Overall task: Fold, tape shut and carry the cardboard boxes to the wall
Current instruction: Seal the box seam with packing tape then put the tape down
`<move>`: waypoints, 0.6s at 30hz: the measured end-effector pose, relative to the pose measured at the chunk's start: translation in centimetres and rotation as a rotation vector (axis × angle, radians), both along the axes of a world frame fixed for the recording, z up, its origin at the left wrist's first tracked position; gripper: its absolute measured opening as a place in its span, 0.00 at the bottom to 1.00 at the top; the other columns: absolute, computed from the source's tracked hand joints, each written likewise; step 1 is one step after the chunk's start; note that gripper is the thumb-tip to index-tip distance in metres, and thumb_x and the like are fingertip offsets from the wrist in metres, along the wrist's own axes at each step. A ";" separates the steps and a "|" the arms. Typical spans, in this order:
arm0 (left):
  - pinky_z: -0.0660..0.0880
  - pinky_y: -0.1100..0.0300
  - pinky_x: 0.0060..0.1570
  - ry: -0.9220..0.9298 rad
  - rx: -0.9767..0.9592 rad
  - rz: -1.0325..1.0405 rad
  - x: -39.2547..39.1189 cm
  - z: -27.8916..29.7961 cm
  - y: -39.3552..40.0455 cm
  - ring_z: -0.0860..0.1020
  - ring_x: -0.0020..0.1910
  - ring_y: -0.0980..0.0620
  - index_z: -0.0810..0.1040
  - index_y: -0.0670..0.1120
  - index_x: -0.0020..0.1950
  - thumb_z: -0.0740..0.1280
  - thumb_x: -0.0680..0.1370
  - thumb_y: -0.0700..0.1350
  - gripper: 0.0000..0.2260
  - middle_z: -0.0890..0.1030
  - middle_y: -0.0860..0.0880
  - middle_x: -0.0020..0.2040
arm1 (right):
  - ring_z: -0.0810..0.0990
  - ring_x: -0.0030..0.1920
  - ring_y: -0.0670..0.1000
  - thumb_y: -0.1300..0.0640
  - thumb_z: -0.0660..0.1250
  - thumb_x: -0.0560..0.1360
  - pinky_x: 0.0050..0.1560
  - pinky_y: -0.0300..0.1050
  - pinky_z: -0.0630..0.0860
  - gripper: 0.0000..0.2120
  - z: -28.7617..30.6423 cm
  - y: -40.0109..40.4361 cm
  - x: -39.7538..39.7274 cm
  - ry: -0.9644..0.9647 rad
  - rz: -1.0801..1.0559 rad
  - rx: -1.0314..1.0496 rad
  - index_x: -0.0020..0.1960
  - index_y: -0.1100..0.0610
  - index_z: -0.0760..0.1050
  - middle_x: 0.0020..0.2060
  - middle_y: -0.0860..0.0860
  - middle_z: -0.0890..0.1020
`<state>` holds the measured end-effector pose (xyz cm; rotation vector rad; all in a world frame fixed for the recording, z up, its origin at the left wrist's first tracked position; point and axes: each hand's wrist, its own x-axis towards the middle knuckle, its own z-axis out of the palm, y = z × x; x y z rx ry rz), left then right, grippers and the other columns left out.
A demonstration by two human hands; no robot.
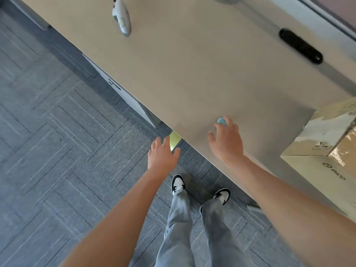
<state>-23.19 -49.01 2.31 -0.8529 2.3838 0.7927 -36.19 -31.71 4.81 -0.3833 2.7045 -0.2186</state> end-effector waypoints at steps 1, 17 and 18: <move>0.69 0.40 0.70 0.001 0.014 0.003 -0.4 -0.3 -0.3 0.64 0.75 0.40 0.62 0.46 0.80 0.62 0.82 0.58 0.30 0.67 0.42 0.75 | 0.68 0.71 0.63 0.51 0.63 0.82 0.62 0.55 0.75 0.18 -0.1 -0.2 0.0 0.005 0.023 -0.007 0.67 0.61 0.76 0.79 0.58 0.63; 0.70 0.38 0.67 0.012 0.152 0.022 -3.0 -3.2 -1.7 0.67 0.72 0.38 0.60 0.46 0.80 0.61 0.82 0.50 0.27 0.69 0.41 0.73 | 0.71 0.70 0.66 0.45 0.66 0.80 0.71 0.58 0.69 0.26 -1.1 -0.8 -0.8 0.097 0.227 0.041 0.76 0.54 0.72 0.74 0.64 0.70; 0.70 0.37 0.67 0.013 0.161 0.032 -3.0 -3.3 -1.7 0.68 0.71 0.37 0.61 0.46 0.79 0.60 0.82 0.49 0.26 0.71 0.41 0.72 | 0.71 0.70 0.66 0.45 0.65 0.80 0.69 0.58 0.69 0.27 -1.1 -0.9 -0.8 0.105 0.238 0.048 0.76 0.55 0.71 0.74 0.64 0.70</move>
